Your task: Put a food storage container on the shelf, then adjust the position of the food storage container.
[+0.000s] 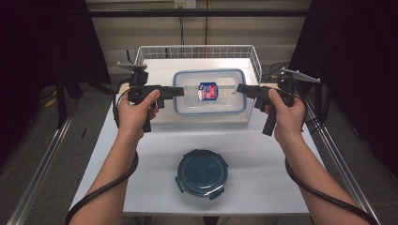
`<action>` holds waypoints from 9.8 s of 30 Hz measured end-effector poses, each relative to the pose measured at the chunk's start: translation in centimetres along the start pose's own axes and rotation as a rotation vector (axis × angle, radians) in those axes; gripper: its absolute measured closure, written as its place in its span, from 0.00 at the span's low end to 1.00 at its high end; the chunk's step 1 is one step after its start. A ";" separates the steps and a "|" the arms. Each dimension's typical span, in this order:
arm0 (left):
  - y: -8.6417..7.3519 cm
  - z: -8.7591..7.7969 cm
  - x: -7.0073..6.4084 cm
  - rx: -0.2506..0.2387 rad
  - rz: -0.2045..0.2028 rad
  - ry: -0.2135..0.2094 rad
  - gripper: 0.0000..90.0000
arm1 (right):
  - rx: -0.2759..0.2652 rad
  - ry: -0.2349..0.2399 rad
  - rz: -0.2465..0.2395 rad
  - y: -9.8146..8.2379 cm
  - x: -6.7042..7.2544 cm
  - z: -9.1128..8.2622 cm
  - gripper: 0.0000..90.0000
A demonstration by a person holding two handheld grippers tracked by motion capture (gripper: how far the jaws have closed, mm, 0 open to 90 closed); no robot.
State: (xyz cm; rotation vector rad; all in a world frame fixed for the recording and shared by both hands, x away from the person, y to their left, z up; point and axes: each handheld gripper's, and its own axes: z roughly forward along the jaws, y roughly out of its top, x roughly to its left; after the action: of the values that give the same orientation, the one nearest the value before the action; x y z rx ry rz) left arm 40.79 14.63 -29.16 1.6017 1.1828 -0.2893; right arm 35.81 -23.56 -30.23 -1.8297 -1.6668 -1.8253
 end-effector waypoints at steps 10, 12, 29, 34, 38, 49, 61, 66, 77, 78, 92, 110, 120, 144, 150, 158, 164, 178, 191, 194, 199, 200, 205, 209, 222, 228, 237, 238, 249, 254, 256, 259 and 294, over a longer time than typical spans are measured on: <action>2.1 -0.4 0.4 -0.011 0.003 0.011 0.56 | -0.002 0.015 0.012 1.3 0.1 1.5 0.59; 2.6 -0.6 0.6 -0.014 0.007 0.012 0.56 | -0.004 0.021 0.013 1.7 0.2 1.9 0.59; 6.6 -0.1 2.8 -0.036 -0.049 0.023 0.56 | -0.003 0.009 0.070 5.1 0.1 6.0 0.59; 7.5 0.0 3.0 -0.030 -0.055 0.033 0.56 | 0.002 0.010 0.085 5.8 0.0 6.7 0.59; 8.2 0.0 3.3 -0.030 -0.071 0.034 0.57 | -0.012 0.019 0.114 6.3 -0.3 7.2 0.60; 8.9 0.7 4.7 -0.041 -0.130 0.014 0.56 | -0.024 0.004 0.149 7.0 -0.6 8.4 0.60; 10.4 1.8 5.2 -0.061 -0.133 0.027 0.55 | -0.066 -0.029 0.175 8.2 -1.1 9.7 0.59; 10.3 2.3 5.3 -0.076 -0.109 0.051 0.48 | -0.066 -0.036 0.160 8.3 -1.3 10.1 0.43; 9.5 1.4 3.9 -0.129 -0.007 0.096 0.32 | -0.085 -0.038 0.082 7.6 -0.9 9.2 0.31; 9.3 1.4 3.8 -0.124 0.000 0.096 0.32 | -0.087 -0.040 0.074 7.5 -0.9 8.9 0.30; 6.2 0.1 2.4 -0.130 0.044 0.099 0.28 | -0.073 -0.037 0.044 4.8 -1.3 6.2 0.27; 3.5 1.6 2.3 -0.042 0.086 0.090 0.78 | 0.056 -0.015 -0.027 2.4 -0.8 6.5 0.95; 4.1 2.6 2.8 -0.047 0.089 0.088 0.85 | 0.064 -0.009 -0.056 2.9 -0.8 8.2 1.00; 1.0 2.1 1.9 -0.031 0.105 0.033 0.47 | 0.064 -0.015 -0.096 0.7 -0.5 5.9 0.43; 0.1 2.2 2.2 -0.028 0.098 0.048 0.37 | 0.068 -0.017 -0.091 -0.5 -1.5 4.9 0.38; -1.1 2.1 2.3 -0.026 0.100 0.036 0.29 | 0.074 -0.018 -0.098 -1.7 -2.5 3.7 0.33; -2.0 2.2 2.5 -0.021 0.109 0.042 0.27 | 0.087 -0.013 -0.093 -2.7 -3.0 3.4 0.32; -4.6 1.8 4.3 -0.017 0.069 0.045 0.20 | 0.125 0.012 -0.098 -4.7 -4.2 3.1 0.28; -7.4 1.3 5.9 0.008 0.046 0.059 0.16 | 0.150 0.010 -0.099 -6.3 -5.7 2.4 0.24; -8.0 1.3 6.3 0.021 0.043 0.058 0.16 | 0.155 0.015 -0.093 -6.7 -6.0 2.3 0.24; -8.9 1.4 6.8 0.025 0.026 0.059 0.16 | 0.165 0.015 -0.092 -7.4 -6.4 2.1 0.23; -9.0 1.3 6.9 0.025 0.024 0.061 0.16 | 0.166 0.014 -0.094 -7.5 -6.4 2.0 0.23; -9.6 1.3 7.2 0.034 0.021 0.059 0.16 | 0.174 0.011 -0.106 -8.1 -6.7 1.8 0.23; -10.0 1.3 7.6 0.054 0.018 0.060 0.15 | 0.179 0.009 -0.104 -8.6 -6.8 1.7 0.23; -11.7 1.0 8.5 0.077 -0.011 0.060 0.15 | 0.218 0.014 -0.113 -10.5 -7.3 1.3 0.22; -12.5 1.0 9.0 0.103 -0.002 0.065 0.15 | 0.245 0.019 -0.116 -11.6 -7.6 1.4 0.22; -13.5 1.0 9.0 0.114 -0.028 0.043 0.15 | 0.260 0.021 -0.107 -12.4 -8.0 1.3 0.22; -13.6 1.0 9.0 0.115 -0.023 0.046 0.15 | 0.268 0.022 -0.101 -12.5 -8.1 1.2 0.22; -14.5 1.2 9.6 0.147 -0.024 0.042 0.15 | 0.282 0.013 -0.088 -13.5 -8.8 0.3 0.22; -14.7 0.9 9.3 0.144 -0.011 0.053 0.14 | 0.293 0.015 -0.084 -14.1 -8.9 0.0 0.22; -14.8 0.9 9.2 0.151 -0.004 0.049 0.14 | 0.293 0.016 -0.084 -14.3 -8.9 0.0 0.22; -15.0 1.0 9.0 0.155 -0.004 0.043 0.14 | 0.296 0.021 -0.084 -14.5 -8.8 -0.1 0.22; -15.7 1.5 8.3 0.204 0.008 0.028 0.16 | 0.357 0.059 -0.038 -15.9 -8.7 0.4 0.27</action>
State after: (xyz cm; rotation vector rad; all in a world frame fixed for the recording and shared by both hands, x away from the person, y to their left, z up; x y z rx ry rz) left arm 32.71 16.80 -44.92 1.7911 1.1992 -0.3936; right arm 27.71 -22.01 -46.39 -1.5899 -1.8701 -1.4574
